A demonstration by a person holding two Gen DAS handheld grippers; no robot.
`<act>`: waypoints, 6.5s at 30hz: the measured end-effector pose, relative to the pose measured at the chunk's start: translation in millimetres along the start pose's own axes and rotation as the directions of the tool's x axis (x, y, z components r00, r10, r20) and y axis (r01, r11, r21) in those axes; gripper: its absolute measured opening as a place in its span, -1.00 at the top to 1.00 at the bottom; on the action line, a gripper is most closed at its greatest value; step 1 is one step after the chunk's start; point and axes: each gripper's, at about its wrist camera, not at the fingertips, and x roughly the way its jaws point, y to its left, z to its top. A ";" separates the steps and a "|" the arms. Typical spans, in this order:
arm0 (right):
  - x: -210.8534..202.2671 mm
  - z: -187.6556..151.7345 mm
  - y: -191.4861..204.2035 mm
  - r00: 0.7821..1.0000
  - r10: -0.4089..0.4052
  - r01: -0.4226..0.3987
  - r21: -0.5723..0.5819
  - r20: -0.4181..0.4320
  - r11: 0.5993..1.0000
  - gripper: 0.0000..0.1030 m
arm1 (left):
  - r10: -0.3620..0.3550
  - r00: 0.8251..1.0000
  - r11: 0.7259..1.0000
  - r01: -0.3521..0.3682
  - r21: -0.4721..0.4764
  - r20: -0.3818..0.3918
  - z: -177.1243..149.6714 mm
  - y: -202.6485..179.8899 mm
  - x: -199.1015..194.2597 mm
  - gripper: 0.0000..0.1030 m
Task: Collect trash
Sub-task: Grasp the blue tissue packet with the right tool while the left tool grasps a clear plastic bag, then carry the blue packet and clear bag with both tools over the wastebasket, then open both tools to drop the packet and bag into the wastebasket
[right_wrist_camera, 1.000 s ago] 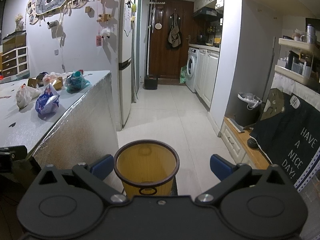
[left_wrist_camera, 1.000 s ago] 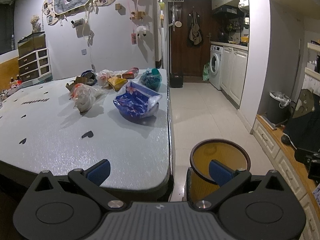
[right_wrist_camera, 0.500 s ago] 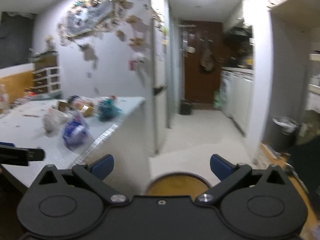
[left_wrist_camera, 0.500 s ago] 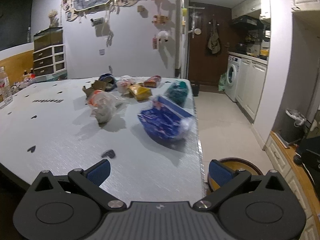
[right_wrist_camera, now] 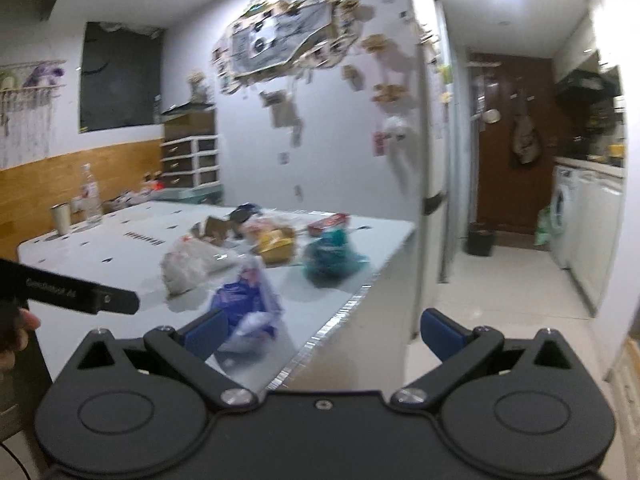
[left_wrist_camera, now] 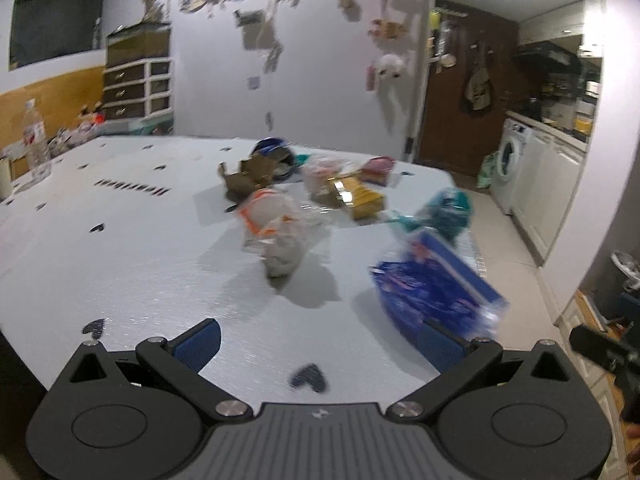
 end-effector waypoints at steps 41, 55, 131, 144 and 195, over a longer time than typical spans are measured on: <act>95.1 -15.1 56.3 0.959 0.165 -0.196 -0.120 -0.232 0.973 0.32 | -0.016 1.000 0.994 0.016 -0.111 -0.006 36.6 34.2 113.5 0.31; 53.8 -7.0 36.3 0.977 0.115 -0.121 -0.022 -0.177 0.992 0.34 | -0.030 0.996 0.999 0.027 0.035 0.090 5.7 -3.7 33.9 0.33; 136.0 -205.1 -246.1 0.740 -0.089 0.324 0.237 -0.667 0.916 0.31 | -0.181 0.836 0.846 0.401 0.352 -0.517 -154.2 -315.4 269.8 0.28; 145.0 -194.7 -241.0 0.705 -0.100 0.281 0.147 -0.702 0.949 0.14 | -0.180 0.817 0.785 0.455 0.421 -0.547 -156.2 -323.0 278.4 0.28; 66.2 -179.7 -233.1 0.740 -0.201 0.347 0.109 -0.641 0.932 -1.00 | -0.134 0.913 0.844 0.309 0.439 -0.387 -142.6 -273.4 192.0 -1.00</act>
